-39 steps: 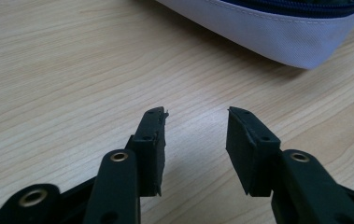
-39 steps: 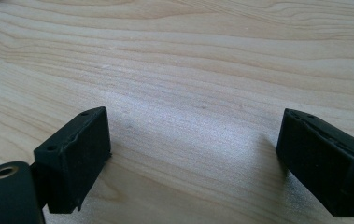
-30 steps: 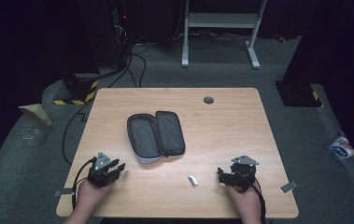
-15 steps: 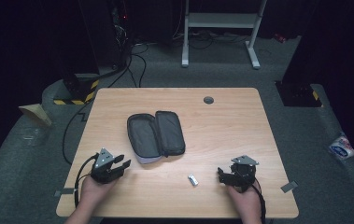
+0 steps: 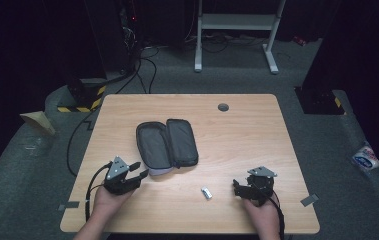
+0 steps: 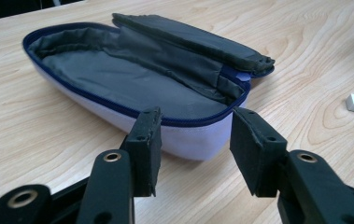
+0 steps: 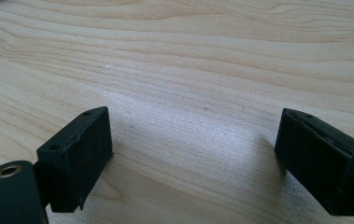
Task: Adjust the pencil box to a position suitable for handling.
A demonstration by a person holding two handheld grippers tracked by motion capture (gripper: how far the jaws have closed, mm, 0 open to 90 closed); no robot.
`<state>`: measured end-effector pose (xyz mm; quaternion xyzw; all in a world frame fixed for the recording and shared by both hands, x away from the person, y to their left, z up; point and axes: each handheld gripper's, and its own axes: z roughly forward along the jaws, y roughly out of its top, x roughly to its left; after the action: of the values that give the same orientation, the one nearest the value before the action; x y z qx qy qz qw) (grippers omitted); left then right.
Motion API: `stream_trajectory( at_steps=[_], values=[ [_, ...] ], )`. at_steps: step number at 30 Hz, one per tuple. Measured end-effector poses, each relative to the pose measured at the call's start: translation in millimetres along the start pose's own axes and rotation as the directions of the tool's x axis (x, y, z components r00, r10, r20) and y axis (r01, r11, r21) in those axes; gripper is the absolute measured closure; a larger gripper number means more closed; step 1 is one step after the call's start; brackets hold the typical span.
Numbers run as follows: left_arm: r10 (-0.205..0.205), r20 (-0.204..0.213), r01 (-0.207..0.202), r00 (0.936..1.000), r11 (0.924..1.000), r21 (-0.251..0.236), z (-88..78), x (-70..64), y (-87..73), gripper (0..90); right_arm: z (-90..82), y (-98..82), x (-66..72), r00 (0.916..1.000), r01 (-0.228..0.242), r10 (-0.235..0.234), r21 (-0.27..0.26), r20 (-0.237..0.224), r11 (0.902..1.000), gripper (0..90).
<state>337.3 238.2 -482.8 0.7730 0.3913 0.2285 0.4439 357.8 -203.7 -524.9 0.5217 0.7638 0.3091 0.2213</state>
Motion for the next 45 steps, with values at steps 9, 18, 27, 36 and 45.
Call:
stream_trajectory(
  at_steps=[9,18,27,36,45],
  values=[
    [0.013,-0.009,-0.013,0.9999,0.9997,0.021,13.8,-6.4,1.8,53.5,0.0,0.0,0.0,1.0000,0.001,-0.001,0.000,-0.001,1.0000,11.0],
    [0.000,0.015,0.000,0.9999,0.9995,0.031,23.3,-12.8,0.5,54.7,0.0,0.0,0.0,1.0000,0.001,-0.001,0.000,-0.001,1.0000,11.0],
    [0.006,0.061,-0.008,0.9981,0.9996,0.029,39.4,-27.2,3.2,55.0,-0.1,0.0,0.3,1.0000,-0.001,0.001,0.000,-0.001,1.0000,11.2],
    [0.020,0.110,-0.022,0.9938,0.9996,0.018,65.3,-45.1,6.8,56.1,-0.3,0.0,0.5,1.0000,-0.001,0.001,0.001,-0.002,1.0000,11.6],
    [0.041,0.114,-0.039,0.9926,0.9991,-0.017,65.7,-50.4,12.1,54.8,-0.5,-0.3,0.6,1.0000,0.001,-0.001,-0.006,-0.002,1.0000,13.2]
  ],
)
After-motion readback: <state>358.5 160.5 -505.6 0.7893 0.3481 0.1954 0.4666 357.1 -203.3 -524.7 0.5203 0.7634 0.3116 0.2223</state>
